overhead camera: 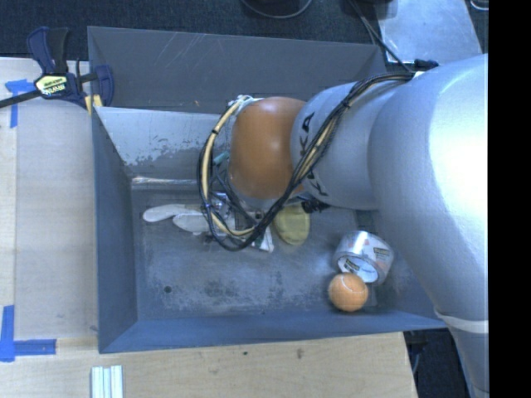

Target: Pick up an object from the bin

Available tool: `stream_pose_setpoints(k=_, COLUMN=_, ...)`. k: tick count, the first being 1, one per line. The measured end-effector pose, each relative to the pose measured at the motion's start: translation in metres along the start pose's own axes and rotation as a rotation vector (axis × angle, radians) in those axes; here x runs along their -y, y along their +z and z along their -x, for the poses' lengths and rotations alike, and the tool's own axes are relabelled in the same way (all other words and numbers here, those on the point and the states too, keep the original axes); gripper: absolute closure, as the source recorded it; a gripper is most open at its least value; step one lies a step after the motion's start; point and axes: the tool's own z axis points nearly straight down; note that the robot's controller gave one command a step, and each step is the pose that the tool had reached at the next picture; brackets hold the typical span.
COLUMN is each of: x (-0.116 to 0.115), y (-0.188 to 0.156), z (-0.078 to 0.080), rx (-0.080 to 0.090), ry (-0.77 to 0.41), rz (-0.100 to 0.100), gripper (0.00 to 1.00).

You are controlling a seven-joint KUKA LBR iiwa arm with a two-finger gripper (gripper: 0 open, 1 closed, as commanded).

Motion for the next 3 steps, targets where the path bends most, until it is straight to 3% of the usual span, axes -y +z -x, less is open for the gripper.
stream_pose_setpoints(k=1, x=0.001, y=-0.008, z=-0.002, rx=-0.004, ry=-0.031, rz=0.000, gripper=1.00)
stream_pose_setpoints(k=2, x=0.001, y=-0.106, z=-0.004, rx=0.002, ry=-0.038, rz=0.000, gripper=1.00)
stream_pose_setpoints(k=3, x=0.001, y=-0.106, z=-0.004, rx=0.002, ry=-0.037, rz=0.000, gripper=1.00)
